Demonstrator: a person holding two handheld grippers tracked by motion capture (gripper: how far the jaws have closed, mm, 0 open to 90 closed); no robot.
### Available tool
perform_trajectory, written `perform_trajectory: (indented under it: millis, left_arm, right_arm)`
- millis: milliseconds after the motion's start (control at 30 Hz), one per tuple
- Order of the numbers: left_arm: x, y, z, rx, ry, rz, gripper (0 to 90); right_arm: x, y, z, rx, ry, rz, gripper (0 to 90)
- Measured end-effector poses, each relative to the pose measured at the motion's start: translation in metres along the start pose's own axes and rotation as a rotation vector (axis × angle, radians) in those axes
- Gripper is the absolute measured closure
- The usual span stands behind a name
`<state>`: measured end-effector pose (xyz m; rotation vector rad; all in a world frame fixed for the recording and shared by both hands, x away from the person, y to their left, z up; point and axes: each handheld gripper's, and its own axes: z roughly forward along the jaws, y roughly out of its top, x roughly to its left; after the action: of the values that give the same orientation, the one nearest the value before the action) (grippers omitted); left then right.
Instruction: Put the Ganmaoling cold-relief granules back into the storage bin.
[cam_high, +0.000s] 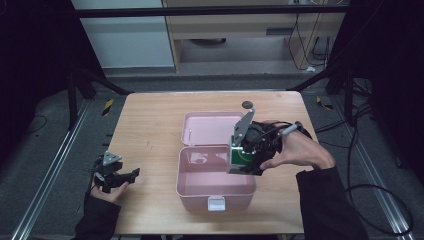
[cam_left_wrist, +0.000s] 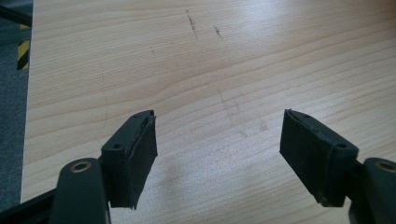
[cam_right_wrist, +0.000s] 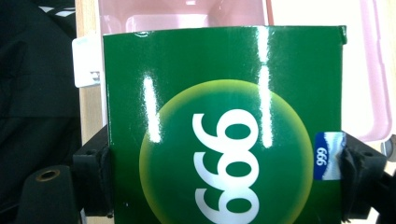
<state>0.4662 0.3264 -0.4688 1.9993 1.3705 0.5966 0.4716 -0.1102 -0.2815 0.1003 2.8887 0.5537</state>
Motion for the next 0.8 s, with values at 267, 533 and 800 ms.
perform_trajectory:
  millis: [267, 533, 800]
  left_arm:
    - [0.000, 0.000, 0.000, 0.000, -0.001, 0.000, 26.7]
    - [0.000, 0.000, 0.000, 0.000, -0.003, -0.001, 26.8]
    - [0.001, 0.000, -0.001, 0.001, -0.001, 0.002, 26.8]
  right_arm:
    - [0.001, 0.010, 0.015, 0.019, 0.014, -0.015, 16.1]
    - [0.000, 0.012, 0.031, 0.035, 0.049, -0.009, 16.1]
    - [0.001, 0.015, 0.044, 0.050, 0.066, -0.019, 16.1]
